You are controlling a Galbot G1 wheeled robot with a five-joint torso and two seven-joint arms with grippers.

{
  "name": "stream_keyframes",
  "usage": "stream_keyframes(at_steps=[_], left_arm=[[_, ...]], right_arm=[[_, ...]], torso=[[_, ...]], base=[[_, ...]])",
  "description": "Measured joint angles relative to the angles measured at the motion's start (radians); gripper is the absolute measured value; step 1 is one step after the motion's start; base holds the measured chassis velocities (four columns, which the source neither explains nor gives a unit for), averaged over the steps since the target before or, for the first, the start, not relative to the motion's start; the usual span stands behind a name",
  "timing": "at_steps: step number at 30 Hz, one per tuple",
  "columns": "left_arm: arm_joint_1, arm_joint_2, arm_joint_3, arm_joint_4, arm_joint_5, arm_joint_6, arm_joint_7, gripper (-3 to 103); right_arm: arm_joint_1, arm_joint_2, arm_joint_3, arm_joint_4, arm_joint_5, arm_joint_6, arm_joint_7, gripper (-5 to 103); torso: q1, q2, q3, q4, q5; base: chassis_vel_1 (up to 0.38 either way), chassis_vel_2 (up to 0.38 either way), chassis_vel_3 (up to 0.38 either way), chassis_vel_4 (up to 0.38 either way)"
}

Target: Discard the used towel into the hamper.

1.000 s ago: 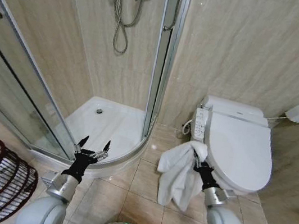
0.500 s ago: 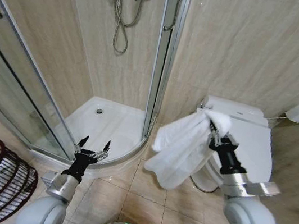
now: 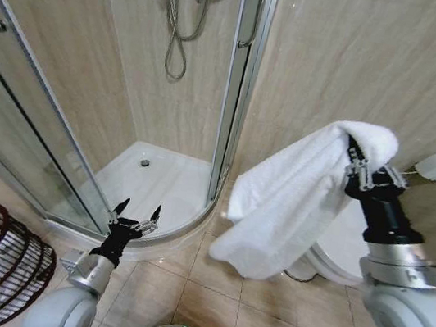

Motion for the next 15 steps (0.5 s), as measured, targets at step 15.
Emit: stream_keyframes(at_steps=[15], left_arm=[[0.0, 0.0, 0.0, 0.0, 0.0, 0.0, 0.0, 100]], right_arm=[[-0.017, -0.01, 0.059, -0.006, 0.048, 0.001, 0.007, 10]], torso=[[0.026, 0.065, 0.039, 0.0001, -0.0001]], base=[[0.0, 0.0, 0.0, 0.0]])
